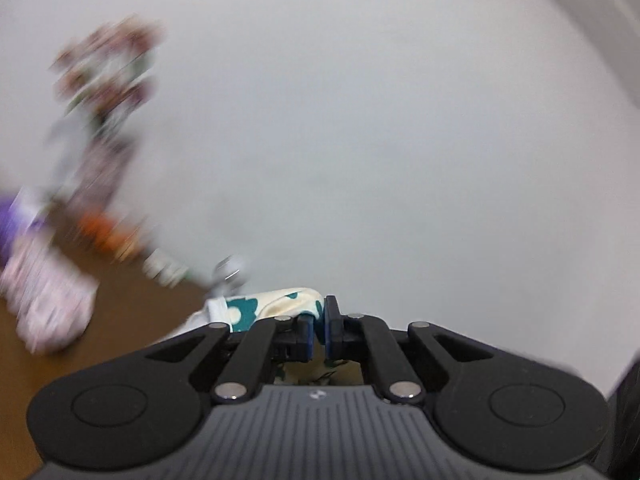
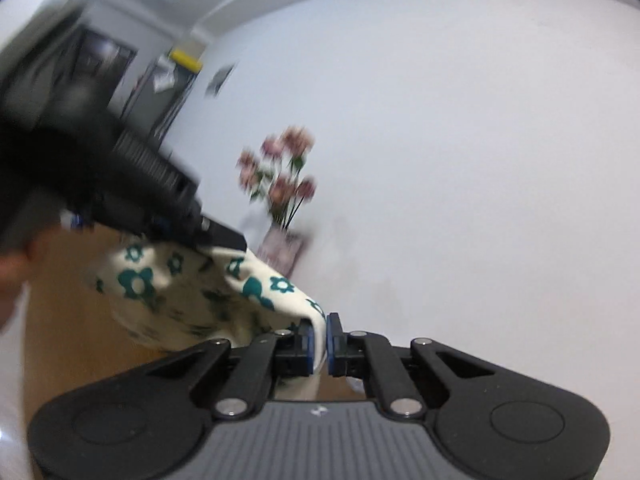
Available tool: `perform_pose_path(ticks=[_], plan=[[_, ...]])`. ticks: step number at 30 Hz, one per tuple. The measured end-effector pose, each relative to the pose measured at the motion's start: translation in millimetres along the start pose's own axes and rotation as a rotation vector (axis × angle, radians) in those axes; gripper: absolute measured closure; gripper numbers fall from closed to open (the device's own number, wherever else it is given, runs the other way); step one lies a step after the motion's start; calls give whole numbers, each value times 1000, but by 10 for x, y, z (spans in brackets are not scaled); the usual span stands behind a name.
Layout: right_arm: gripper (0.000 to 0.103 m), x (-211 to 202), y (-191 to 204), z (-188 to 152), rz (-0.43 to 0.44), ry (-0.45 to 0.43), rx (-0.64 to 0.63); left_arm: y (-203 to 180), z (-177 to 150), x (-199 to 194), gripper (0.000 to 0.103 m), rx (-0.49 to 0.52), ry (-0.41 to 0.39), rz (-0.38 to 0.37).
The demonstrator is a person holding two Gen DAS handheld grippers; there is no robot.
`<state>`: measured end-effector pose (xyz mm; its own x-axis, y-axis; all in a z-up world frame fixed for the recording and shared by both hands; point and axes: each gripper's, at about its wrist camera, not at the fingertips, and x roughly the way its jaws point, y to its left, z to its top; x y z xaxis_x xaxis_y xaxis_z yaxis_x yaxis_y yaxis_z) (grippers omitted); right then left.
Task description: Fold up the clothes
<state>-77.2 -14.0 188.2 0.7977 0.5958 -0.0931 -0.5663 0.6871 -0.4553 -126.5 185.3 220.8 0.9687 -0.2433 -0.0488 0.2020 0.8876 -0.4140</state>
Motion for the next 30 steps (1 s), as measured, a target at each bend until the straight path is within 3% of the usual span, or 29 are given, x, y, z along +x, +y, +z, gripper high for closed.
perform_pose_path(ticks=[3, 6, 7, 9, 10, 12, 15, 18, 21, 23, 28, 29, 30], plan=[[99, -349, -288, 114, -50, 16, -30, -355, 93, 223, 98, 89, 60, -65], [98, -268, -617, -39, -54, 127, 34, -602, 45, 762, 97, 181, 170, -55], [92, -202, -728, -126, -62, 173, 55, -601, -16, 966, 94, 196, 205, -31], [47, 98, -904, -511, -115, 314, 65, -498, -295, 1494, 91, 201, 340, 27], [46, 208, -970, -738, -144, 387, 71, -445, -475, 1703, 90, 203, 413, 78], [53, 182, -1021, -1138, -214, 501, 89, -386, -866, 1772, 87, 222, 481, 155], [52, -267, -974, -1581, -263, 533, 112, -360, -1277, 1545, 58, 216, 520, 80], [52, -742, -819, -1833, -193, 549, 177, -342, -1587, 1327, 52, 182, 585, -14], [51, -1148, -676, -1911, -71, 468, 269, -481, -1792, 1213, 45, 215, 647, -71], [48, -1186, -547, -1947, 1, 469, 311, -605, -1935, 1087, 41, 236, 662, -90], [48, -909, -228, -2276, -1, 577, 303, -786, -2184, 981, 34, 313, 687, -110], [78, -857, -205, -2324, 6, 585, 313, -804, -2237, 984, 34, 330, 688, -104], [96, -831, -224, -2344, -5, 587, 345, -814, -2272, 986, 33, 343, 689, -98]])
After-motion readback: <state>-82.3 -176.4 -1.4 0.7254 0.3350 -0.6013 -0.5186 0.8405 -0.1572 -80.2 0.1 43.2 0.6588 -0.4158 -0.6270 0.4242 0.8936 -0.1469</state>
